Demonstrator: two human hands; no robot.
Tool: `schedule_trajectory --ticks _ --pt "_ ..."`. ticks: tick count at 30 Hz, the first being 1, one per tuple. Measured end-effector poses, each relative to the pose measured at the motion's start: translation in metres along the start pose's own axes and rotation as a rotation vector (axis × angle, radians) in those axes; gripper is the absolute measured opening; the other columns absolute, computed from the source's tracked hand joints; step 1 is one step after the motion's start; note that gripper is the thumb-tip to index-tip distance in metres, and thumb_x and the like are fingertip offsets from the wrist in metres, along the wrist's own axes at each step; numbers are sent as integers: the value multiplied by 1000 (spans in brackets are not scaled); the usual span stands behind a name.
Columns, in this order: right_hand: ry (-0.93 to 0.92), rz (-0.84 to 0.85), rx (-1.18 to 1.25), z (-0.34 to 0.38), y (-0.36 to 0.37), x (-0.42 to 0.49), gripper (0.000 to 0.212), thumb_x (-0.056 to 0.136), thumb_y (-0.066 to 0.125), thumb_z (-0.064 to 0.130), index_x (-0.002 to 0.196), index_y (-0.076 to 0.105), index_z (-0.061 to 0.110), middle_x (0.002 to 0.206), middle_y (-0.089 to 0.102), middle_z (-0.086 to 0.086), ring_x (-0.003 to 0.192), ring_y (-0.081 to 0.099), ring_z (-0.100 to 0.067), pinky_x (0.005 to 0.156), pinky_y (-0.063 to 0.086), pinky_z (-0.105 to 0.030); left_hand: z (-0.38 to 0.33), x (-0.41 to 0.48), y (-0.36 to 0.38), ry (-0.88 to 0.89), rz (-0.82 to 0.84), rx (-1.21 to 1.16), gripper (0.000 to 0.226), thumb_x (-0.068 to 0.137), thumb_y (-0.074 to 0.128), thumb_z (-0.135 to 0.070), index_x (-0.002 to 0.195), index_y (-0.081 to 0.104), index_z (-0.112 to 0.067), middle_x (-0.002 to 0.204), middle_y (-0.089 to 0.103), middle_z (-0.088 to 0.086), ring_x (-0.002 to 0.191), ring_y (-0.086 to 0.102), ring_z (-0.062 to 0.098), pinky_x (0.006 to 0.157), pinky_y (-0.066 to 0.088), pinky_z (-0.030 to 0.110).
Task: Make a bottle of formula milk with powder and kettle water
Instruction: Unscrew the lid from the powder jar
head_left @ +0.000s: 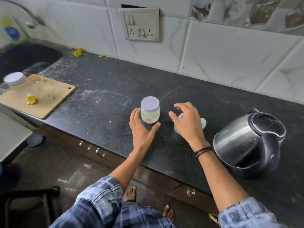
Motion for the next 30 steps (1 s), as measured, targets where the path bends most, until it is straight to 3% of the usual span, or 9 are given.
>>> schedule_trajectory --ticks 4,8,10,14,19,23,26,28,30 --pt "3 181 -124 19 40 30 64 98 66 53 148 55 14 145 53 -7 131 51 -29 103 47 -42 13 24 -1 -72 102 -6 114 74 83 -55 159 11 -32 163 9 -21 149 6 -1 119 14 30" --pt "15 262 -202 35 71 52 77 95 64 61 154 47 14 150 45 -6 135 47 -29 100 48 -43 23 40 1 -94 181 -2 121 71 87 -53 159 5 -36 162 5 -25 143 -2 -11 117 12 28" --pt "37 290 -235 40 83 59 82 94 64 64 155 44 14 151 42 -5 136 46 -29 96 50 -44 26 47 3 -90 224 -16 123 69 88 -52 159 4 -36 162 5 -26 146 0 -9 118 13 28" --pt "68 321 -287 44 97 67 89 91 64 68 157 39 13 151 40 -7 136 45 -30 92 50 -43 28 57 12 -79 313 -53 127 67 89 -49 161 7 -28 165 8 -15 151 6 6 122 16 36" --pt "132 371 -323 39 110 70 92 90 65 69 158 36 14 148 40 -9 133 48 -32 91 49 -44 29 66 26 -64 389 -64 121 64 93 -45 158 21 -20 161 25 -3 149 16 15 122 25 45" --pt "152 383 -336 37 116 71 90 89 67 65 157 36 17 146 39 -7 131 49 -31 90 49 -43 29 68 28 -10 395 -112 99 60 92 -48 140 33 -43 135 35 -33 132 29 2 114 36 45" --pt "160 371 -347 38 119 71 90 87 71 64 156 37 17 145 40 -9 130 49 -31 89 49 -42 28 72 27 31 391 -137 96 58 92 -52 132 31 -62 130 31 -46 132 37 6 111 40 46" --pt "165 349 -349 40 120 72 88 85 73 64 152 41 15 143 42 -9 129 49 -31 91 50 -43 30 75 27 48 390 -123 95 59 91 -55 137 36 -52 137 36 -38 134 36 7 112 37 46" --pt "160 314 -357 42 119 73 86 82 76 63 146 48 13 138 45 -8 127 49 -30 92 50 -43 32 79 30 48 397 -103 100 61 90 -58 144 41 -31 145 44 -16 137 35 10 115 33 46"
Point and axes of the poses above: each hand's wrist, its own x-axis towards the middle knuckle, its own y-axis out of the palm, z = x × y, the point moved 10 cm from there along x, towards the middle knuckle
